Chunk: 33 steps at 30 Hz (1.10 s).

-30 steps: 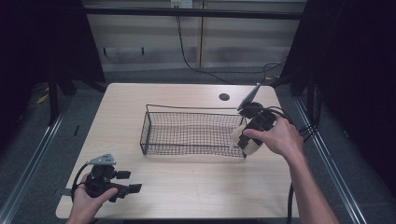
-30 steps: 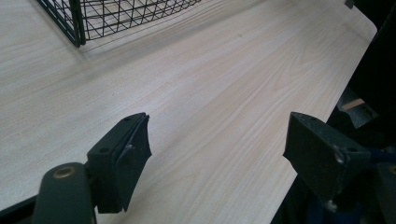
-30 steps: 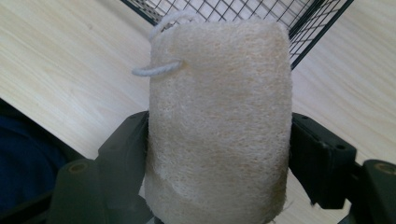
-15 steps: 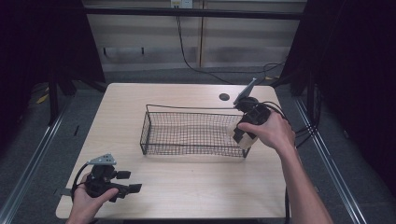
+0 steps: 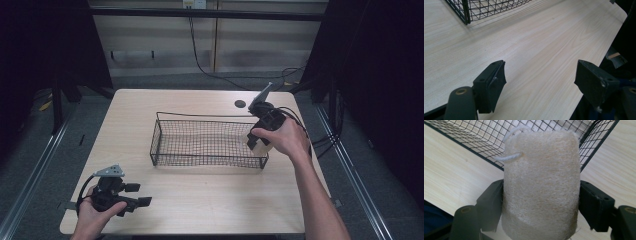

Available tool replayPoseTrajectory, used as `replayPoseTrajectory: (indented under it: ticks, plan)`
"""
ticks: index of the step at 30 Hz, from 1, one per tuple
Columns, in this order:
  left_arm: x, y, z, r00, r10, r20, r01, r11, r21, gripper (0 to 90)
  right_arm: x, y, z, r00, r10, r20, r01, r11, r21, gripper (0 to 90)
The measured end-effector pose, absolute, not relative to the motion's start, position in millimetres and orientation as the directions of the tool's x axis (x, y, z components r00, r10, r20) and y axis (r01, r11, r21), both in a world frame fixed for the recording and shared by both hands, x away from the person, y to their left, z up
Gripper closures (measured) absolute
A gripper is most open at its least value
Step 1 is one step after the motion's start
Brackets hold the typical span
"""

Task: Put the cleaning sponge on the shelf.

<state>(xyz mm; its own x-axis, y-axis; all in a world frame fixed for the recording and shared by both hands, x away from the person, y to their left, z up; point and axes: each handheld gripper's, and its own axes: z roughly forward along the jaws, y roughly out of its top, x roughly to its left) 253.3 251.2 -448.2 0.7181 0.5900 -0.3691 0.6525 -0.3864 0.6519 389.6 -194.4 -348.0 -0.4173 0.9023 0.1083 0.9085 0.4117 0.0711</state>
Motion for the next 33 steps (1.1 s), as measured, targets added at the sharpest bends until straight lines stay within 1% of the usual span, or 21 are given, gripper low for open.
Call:
replayPoseTrajectory:
  ticks: [5,10,13,21,29,33]
  plan:
    - [253,251,-448,0.718,0.589,-0.371,0.653,-0.385,0.652,24.0,396,-193,-355,-0.392,0.913,0.113,0.920,0.388,0.053,26.4]
    - [253,252,-448,0.719,0.588,-0.371,0.652,-0.385,0.653,24.0,404,-192,-363,-0.342,0.931,0.126,0.940,0.340,0.036,26.4]
    - [253,251,-448,0.717,0.590,-0.372,0.654,-0.382,0.653,24.0,407,-192,-366,-0.332,0.935,0.125,0.943,0.330,0.033,26.4]
    - [253,252,-448,0.719,0.588,-0.371,0.652,-0.385,0.653,24.0,416,-190,-380,-0.269,0.955,0.120,0.963,0.269,0.021,26.4]
    - [253,252,-448,0.720,0.586,-0.372,0.652,-0.386,0.653,24.0,420,-188,-386,-0.234,0.965,0.116,0.972,0.232,0.034,26.4]
    - [253,252,-448,0.720,0.587,-0.372,0.652,-0.386,0.653,24.0,419,-189,-395,-0.209,0.971,0.112,0.978,0.207,0.034,26.3]
